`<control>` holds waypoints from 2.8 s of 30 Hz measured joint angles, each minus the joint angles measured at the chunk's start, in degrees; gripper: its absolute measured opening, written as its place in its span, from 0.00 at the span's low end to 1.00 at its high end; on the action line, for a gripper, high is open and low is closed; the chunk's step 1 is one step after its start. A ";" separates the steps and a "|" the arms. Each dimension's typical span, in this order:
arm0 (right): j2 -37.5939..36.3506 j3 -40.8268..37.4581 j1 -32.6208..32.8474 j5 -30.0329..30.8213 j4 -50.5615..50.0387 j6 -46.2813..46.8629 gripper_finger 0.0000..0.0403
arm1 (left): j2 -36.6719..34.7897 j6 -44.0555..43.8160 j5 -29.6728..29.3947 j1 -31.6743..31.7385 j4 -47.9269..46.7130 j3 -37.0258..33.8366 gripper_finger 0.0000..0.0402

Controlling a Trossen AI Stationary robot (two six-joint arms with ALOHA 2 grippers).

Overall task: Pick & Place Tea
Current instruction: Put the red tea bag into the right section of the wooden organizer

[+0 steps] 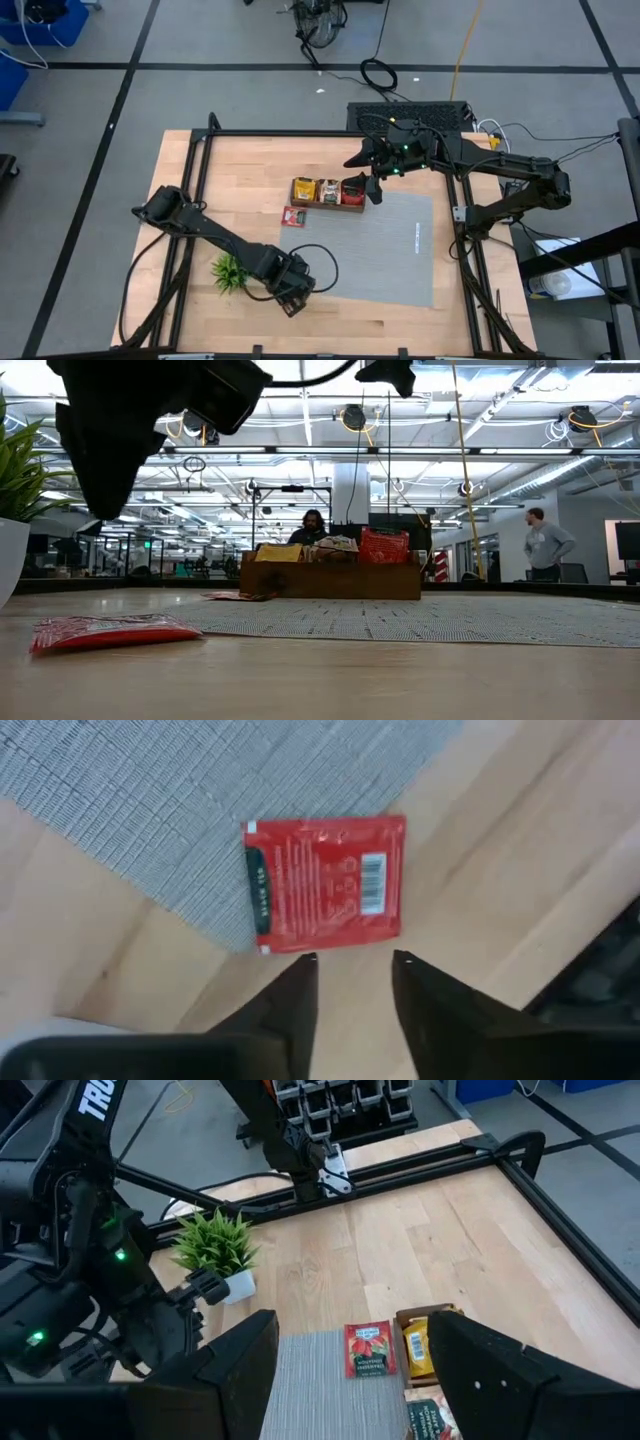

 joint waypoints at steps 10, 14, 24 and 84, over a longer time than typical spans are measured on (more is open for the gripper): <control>0.00 0.00 -0.08 -0.17 -0.35 7.50 0.59 | -0.02 3.19 3.75 -0.08 -4.47 0.04 0.40; 0.00 0.00 -0.55 -0.16 -0.59 8.10 0.59 | -0.02 -0.23 0.38 -1.40 -9.08 0.04 0.34; 0.00 0.00 -1.25 -0.14 -1.58 8.49 0.59 | 0.52 6.75 -1.00 1.81 -4.83 0.11 0.28; 0.02 0.00 -1.14 0.07 -2.58 13.35 0.59 | 9.97 90.99 -10.38 -3.71 3.50 5.11 0.69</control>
